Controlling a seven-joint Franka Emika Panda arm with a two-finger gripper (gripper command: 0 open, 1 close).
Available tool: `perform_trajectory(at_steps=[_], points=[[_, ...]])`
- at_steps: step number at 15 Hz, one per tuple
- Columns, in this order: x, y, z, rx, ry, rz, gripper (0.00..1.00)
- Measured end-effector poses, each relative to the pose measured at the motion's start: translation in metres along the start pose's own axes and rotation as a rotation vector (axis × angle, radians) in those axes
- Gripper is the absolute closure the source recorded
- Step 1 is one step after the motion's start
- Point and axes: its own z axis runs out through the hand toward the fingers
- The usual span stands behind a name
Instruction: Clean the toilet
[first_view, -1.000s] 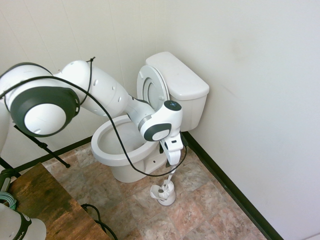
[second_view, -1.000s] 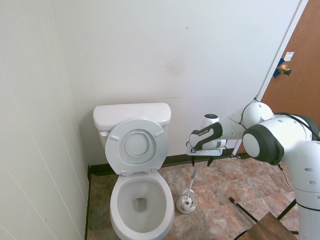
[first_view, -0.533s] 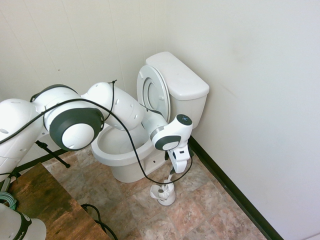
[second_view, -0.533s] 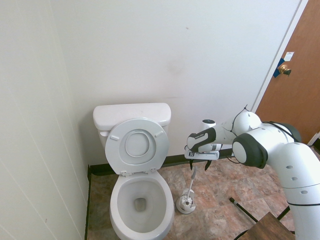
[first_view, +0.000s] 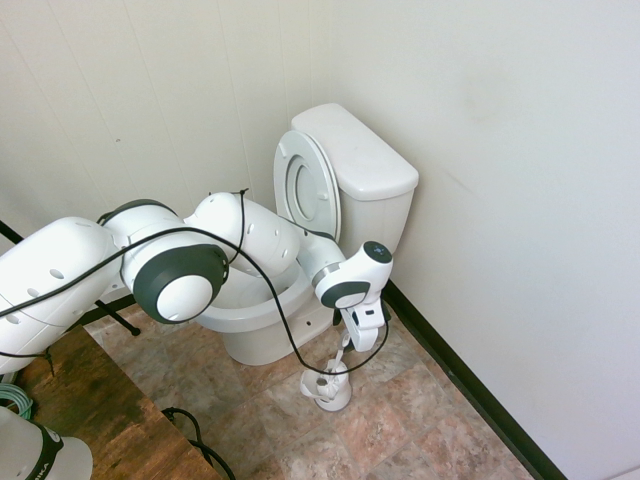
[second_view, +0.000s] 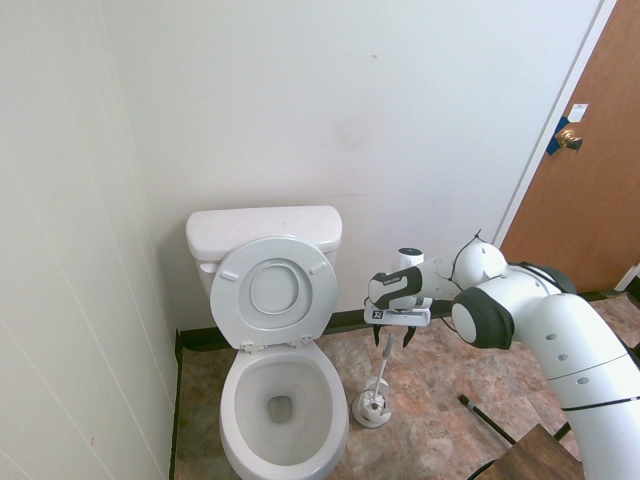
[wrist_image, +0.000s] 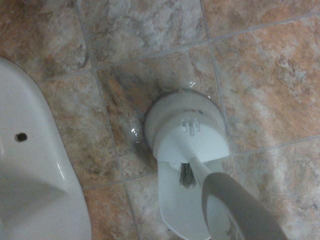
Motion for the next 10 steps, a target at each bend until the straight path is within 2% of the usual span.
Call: perform_trajectory(at_steps=[3, 4, 10], points=[[0.006, -0.004, 0.006, -0.006, -0.023, 0.001, 0.00], [0.008, -0.005, 0.009, -0.006, -0.022, 0.002, 1.00], [0.006, -0.007, 0.021, -0.010, -0.028, -0.002, 1.00]])
